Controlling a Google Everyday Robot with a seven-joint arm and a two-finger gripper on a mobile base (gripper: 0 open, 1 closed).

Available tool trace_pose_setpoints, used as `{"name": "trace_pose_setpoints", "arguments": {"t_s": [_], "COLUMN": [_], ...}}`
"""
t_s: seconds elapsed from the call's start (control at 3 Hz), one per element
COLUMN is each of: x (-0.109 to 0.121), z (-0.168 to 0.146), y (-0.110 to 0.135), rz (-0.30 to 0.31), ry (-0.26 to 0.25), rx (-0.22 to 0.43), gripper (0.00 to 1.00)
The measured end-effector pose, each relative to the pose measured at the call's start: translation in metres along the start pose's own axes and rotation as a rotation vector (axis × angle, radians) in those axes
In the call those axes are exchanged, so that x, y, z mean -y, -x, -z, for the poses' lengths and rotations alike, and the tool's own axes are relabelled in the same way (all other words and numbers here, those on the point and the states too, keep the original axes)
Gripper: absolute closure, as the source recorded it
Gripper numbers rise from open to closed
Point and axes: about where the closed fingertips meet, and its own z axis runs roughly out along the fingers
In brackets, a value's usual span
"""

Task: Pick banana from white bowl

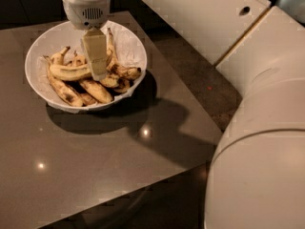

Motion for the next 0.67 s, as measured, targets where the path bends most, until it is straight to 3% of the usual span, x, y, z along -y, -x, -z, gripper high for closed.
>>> {"name": "trace_pose_setpoints", "arguments": {"t_s": [0.33, 0.67], "x": [0.004, 0.008], "z": [-0.011, -0.024], "y": [0.003, 0.006], "rz": [-0.003, 0.001], "ry": [0.024, 0.053], "rx": [0.010, 0.015], "gripper": [0.27, 0.29]}}
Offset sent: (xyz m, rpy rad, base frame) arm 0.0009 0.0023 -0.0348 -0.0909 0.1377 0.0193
